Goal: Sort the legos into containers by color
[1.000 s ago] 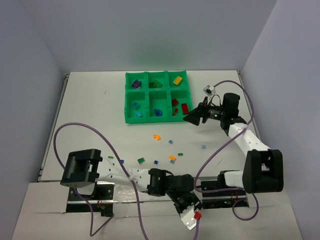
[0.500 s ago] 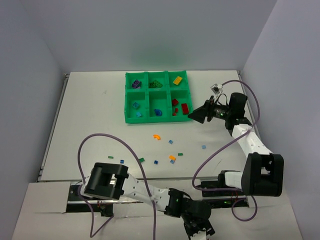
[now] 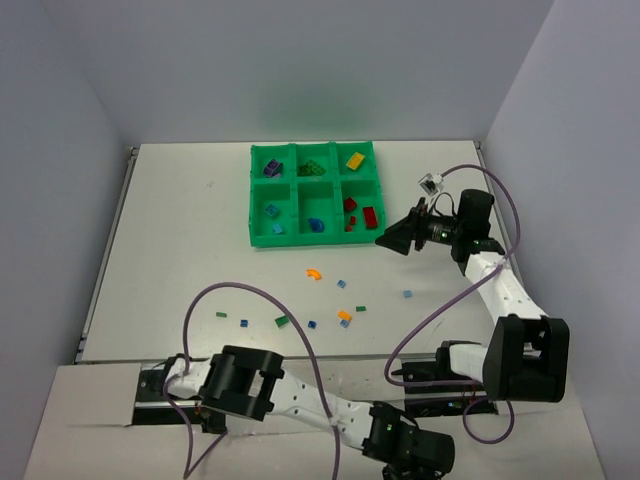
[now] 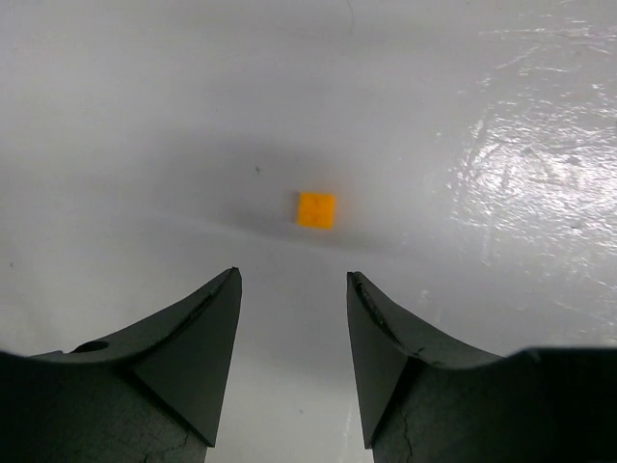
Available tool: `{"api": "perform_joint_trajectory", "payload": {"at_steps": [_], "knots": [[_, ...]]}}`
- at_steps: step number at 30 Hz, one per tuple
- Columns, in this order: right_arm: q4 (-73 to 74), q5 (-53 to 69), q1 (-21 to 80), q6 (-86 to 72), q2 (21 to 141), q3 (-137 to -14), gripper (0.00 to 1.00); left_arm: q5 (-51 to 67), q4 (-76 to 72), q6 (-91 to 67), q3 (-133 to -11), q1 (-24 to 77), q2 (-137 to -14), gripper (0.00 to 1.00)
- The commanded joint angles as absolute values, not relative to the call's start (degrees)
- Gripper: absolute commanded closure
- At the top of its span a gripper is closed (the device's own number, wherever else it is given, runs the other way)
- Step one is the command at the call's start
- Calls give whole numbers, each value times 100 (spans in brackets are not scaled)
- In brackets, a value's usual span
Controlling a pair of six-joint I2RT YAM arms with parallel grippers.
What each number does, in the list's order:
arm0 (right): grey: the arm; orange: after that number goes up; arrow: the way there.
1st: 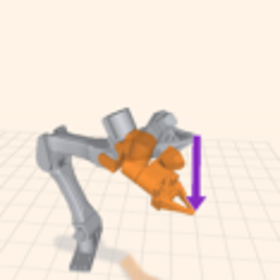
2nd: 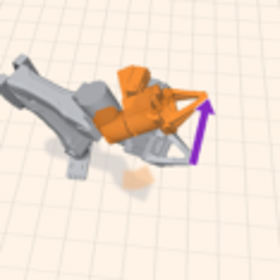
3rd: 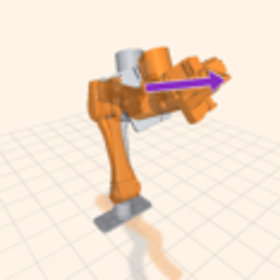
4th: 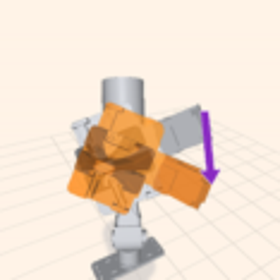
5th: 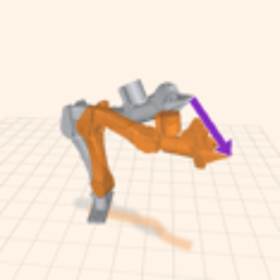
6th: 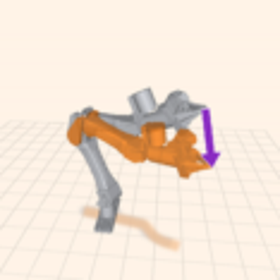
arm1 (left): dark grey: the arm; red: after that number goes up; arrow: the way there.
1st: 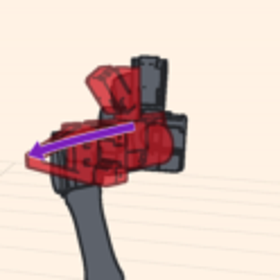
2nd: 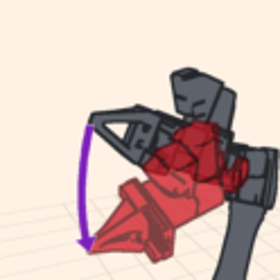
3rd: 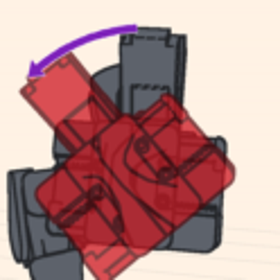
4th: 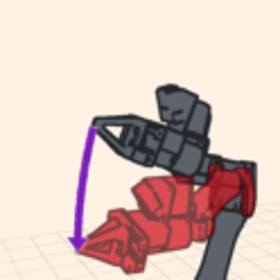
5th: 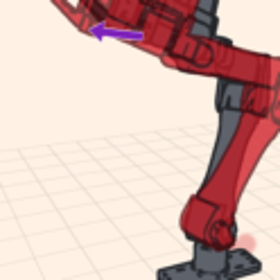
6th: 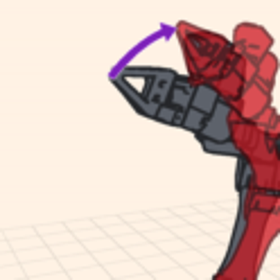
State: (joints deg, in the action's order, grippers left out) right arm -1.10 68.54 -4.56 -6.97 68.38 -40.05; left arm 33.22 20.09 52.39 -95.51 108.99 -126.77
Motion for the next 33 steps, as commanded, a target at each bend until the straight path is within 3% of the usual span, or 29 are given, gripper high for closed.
{"api": "perform_joint_trajectory", "payload": {"at_steps": [1,33], "knots": [[221,6935,-498,-321,6592,-4028,20,3723,2913,5590,-10325,10962,-13014,43],[746,7128,-501,212,6284,-3815,20,3804,3085,5143,-11267,11171,-13844,46]]}}
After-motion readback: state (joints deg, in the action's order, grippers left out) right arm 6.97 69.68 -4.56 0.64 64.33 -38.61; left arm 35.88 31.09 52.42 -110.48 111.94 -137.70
